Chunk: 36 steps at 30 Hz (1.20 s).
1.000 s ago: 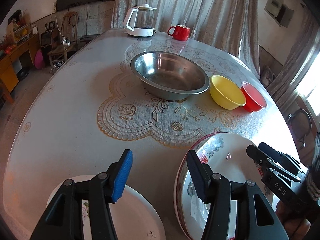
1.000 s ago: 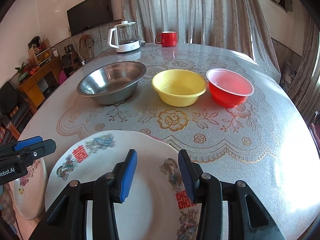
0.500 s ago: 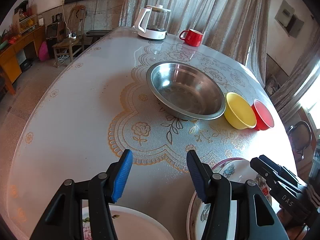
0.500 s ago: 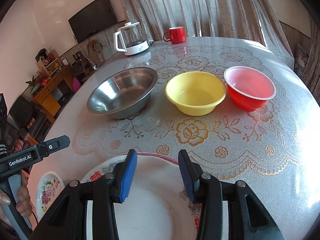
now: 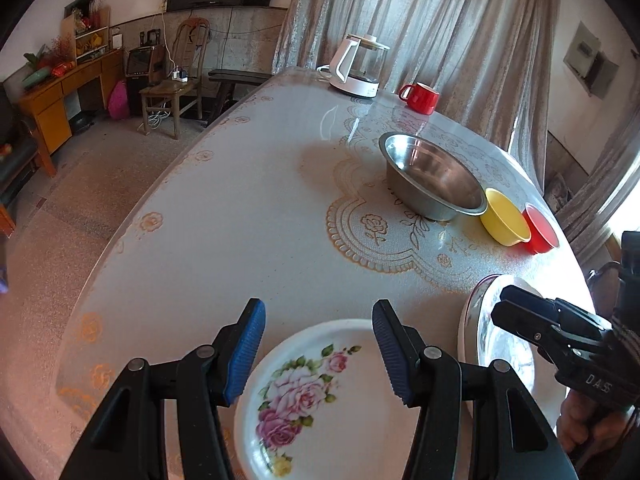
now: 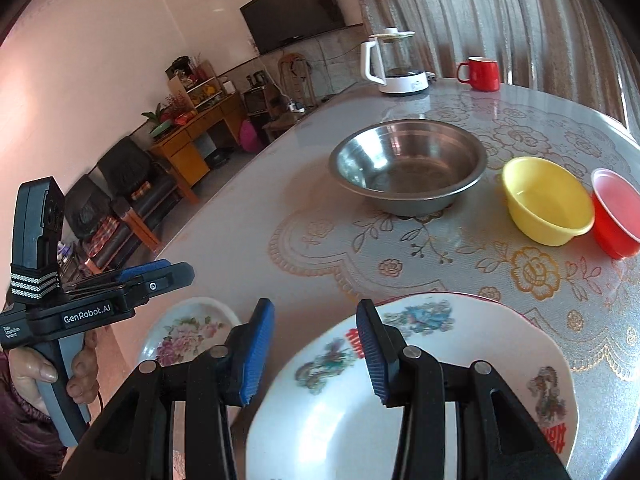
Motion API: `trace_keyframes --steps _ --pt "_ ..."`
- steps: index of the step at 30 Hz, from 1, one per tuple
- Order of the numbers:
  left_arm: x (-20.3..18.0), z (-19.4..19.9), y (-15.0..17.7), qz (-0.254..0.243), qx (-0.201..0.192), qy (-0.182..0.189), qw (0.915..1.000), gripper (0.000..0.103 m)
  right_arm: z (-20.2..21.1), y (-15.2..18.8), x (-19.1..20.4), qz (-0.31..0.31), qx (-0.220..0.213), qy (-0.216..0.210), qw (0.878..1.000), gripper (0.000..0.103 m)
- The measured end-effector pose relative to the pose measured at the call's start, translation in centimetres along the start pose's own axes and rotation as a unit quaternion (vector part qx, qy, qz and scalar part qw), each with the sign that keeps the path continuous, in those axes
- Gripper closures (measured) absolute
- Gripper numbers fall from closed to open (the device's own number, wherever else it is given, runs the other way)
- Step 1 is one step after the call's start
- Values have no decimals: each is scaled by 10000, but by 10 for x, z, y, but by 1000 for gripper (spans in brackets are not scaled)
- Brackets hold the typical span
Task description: Organize plates and bowls
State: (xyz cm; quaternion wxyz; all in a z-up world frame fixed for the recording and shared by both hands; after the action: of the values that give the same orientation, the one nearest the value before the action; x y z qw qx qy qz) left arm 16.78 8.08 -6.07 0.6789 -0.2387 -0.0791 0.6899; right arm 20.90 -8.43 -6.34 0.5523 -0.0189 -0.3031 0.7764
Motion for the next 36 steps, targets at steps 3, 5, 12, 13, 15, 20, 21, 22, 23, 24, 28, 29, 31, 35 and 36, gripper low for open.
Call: trace_keyframes --steps 3,5,12,13,15,20,21,22,23,24,28,29,31,35,36 --pt "18 14 22 26 -55 -13 10000 53 -9 1 30 403 117 -157 9990 60" --pt "29 20 38 87 -71 50 9999 57 -19 2 45 603 210 -159 9978 60" --pt "35 17 90 79 88 396 9991 63 -51 9 69 1059 622 75 9924 68" --pt "33 13 97 64 151 421 9990 64 -54 9 68 1088 692 122 9916 70" --pt "30 7 107 52 214 465 9987 68 -61 11 67 1162 823 222 9896 73" --pt "19 5 112 49 44 597 9982 75 -78 19 63 1244 1166 468 9843 82" --pt "20 4 111 133 28 611 9980 76 -81 21 62 1243 1212 521 9834 84" --pt "21 2 110 188 21 600 9980 76 -82 21 61 1249 1215 554 9831 85" --pt "24 2 108 189 -4 549 9983 77 -82 21 60 1257 1209 578 9830 87" --pt "24 0 105 186 -42 488 9986 78 -82 20 59 1241 1213 583 9831 89" --pt "28 -1 81 259 -241 437 9984 78 -80 13 53 1086 1151 610 9855 88" --pt "29 -1 73 286 -296 428 9982 78 -80 11 50 1001 1138 579 9867 89" --pt "32 -4 58 329 -361 387 9981 78 -80 6 45 847 1122 530 9886 89" --pt "37 -16 43 304 -315 193 9989 78 -86 0 37 666 1165 604 9891 88" --pt "39 -20 42 305 -260 146 9991 78 -86 0 37 689 1157 652 9887 88"
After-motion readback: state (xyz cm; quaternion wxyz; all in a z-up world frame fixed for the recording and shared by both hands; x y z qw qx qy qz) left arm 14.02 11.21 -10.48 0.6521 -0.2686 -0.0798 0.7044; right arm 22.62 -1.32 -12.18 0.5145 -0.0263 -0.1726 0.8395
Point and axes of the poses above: each gripper's, at about its wrist camera, not at the fingertips, and z roughly against the way its jaws point, x to its left, y to its underside, the point moved 10 cm from there along -z, roughly the way its jaws point, and after that the axes turned 12 degrees about x, right-handed, at the moved point
